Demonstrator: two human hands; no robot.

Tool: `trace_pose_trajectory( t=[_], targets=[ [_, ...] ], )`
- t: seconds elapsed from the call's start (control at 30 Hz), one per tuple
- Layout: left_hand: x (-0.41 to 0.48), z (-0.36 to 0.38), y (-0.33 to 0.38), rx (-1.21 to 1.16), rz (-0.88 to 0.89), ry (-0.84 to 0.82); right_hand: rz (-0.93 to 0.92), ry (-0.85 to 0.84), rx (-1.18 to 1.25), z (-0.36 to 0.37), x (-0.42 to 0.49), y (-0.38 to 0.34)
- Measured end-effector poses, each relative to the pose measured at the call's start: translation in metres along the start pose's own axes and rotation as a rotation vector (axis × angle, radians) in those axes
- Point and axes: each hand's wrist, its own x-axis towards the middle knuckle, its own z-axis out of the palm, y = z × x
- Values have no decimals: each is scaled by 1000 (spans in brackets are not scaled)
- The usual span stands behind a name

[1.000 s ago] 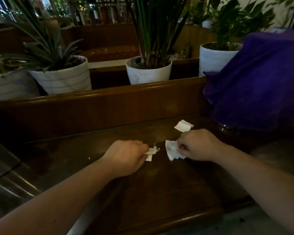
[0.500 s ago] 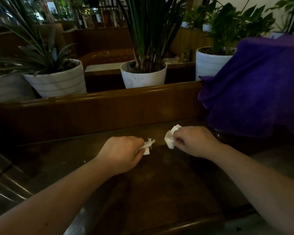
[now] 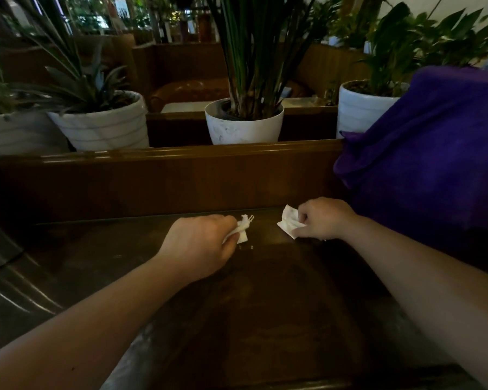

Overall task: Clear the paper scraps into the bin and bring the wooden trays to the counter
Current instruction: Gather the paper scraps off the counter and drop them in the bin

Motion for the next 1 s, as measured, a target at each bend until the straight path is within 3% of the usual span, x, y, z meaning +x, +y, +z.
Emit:
trace_pose_trajectory(
  t=[0.27,0.43,0.67,0.87,1.0],
  targets=[
    [1,6,11,25,-79,10,-80,63,76,6,-2,1],
    [-8,1,19,-11,-38,-32,-72,132,154,1,-38,-15],
    [-27,-13,40,-74,145,-55,41,256,210,-7,-131,-46],
    [-59,-8,57,-98,345,-80,168,167,416,13,-234,-89],
    [-80,10,93,-161,485,-116,338,240,474,48,-311,-109]
  ],
)
